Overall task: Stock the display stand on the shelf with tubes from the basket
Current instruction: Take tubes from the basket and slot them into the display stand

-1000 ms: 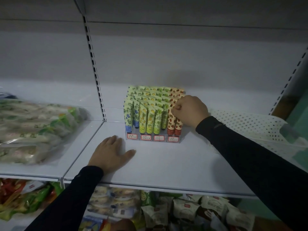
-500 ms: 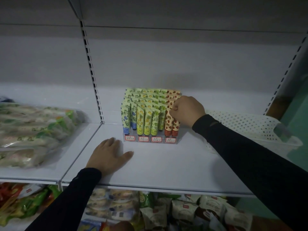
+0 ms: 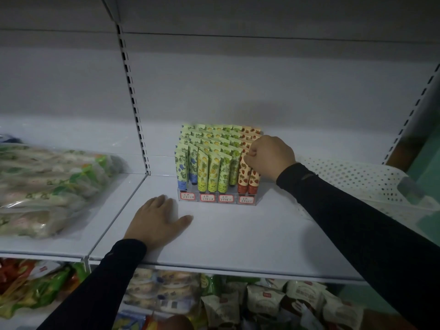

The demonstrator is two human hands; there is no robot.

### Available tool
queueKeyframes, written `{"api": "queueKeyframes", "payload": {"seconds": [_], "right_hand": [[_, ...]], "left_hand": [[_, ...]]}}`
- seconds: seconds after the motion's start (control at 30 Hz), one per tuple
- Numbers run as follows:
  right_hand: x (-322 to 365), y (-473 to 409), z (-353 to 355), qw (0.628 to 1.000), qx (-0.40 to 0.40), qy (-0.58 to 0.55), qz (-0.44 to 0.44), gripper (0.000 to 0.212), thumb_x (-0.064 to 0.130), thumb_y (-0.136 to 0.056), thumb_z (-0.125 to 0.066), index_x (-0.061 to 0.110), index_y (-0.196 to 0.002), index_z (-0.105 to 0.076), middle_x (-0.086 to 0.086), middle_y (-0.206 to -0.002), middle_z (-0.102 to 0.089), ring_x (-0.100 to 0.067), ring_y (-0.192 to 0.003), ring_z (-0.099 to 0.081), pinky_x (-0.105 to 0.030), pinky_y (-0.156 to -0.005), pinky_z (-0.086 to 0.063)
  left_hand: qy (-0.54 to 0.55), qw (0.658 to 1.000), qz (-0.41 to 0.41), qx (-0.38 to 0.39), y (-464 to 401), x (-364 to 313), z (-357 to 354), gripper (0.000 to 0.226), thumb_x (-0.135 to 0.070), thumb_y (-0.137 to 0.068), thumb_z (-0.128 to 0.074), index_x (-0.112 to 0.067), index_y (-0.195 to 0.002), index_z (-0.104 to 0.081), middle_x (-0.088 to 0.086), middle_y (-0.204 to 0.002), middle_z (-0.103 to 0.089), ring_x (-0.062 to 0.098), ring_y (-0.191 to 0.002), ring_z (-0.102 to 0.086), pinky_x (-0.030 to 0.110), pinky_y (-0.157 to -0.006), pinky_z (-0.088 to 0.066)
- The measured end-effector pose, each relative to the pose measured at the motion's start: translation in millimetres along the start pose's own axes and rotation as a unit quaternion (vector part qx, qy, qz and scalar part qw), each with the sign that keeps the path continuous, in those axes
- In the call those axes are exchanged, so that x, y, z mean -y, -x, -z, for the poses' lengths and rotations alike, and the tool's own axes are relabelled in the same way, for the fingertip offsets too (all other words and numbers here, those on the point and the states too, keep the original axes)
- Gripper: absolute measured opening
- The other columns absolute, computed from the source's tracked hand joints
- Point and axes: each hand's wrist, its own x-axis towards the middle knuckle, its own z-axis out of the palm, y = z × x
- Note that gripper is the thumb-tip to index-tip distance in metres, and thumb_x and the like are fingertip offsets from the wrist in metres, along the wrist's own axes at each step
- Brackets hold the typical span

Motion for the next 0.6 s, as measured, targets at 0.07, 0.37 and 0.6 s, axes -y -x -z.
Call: {"api": "queueKeyframes", "payload": {"seconds": [0.07,0.37,0.6], "right_hand": [[-0.4,0.2,-0.4,1.0,0.001,-0.001,0.001,0.027,0.023,-0.089,-0.056,0.018,-0.062,-0.057,0.002,-0.069,-0.058,-0.019,-0.07,-0.053,-0.024,-0.056,-0.033],[-1.8,-0.1,0.8,1.0,-0.005,-0.001,0.004,0.026,0.027,-0.087,-0.061,0.009,-0.07,-0.067,-0.004,-0.074,-0.067,-0.021,-0.074,-0.06,-0.025,-0.059,-0.039],[-9.0,2.4,6.0,0.997,-0.034,-0.063,0.023,0.03,0.039,-0.086,-0.067,0.011,-0.075,-0.071,0.002,-0.074,-0.064,-0.016,-0.072,-0.058,-0.026,-0.063,-0.038]], "left_hand": [[0.001,1.0,0.001,0.001,0.0,-0.1,0.2,0.057,-0.079,-0.08,-0.034,-0.025,-0.084,-0.047,-0.006,-0.095,-0.048,0.017,-0.104,-0.048,0.034,-0.093,-0.039],[0.006,1.0,0.003,0.003,0.5,-0.4,1.5,0.058,-0.079,-0.08,-0.034,-0.024,-0.088,-0.051,-0.006,-0.098,-0.051,0.017,-0.105,-0.049,0.035,-0.092,-0.039],[0.009,1.0,0.008,0.008,1.0,-1.3,2.9,0.059,-0.079,-0.08,-0.034,-0.024,-0.092,-0.053,-0.005,-0.103,-0.053,0.017,-0.107,-0.048,0.035,-0.094,-0.039]]}}
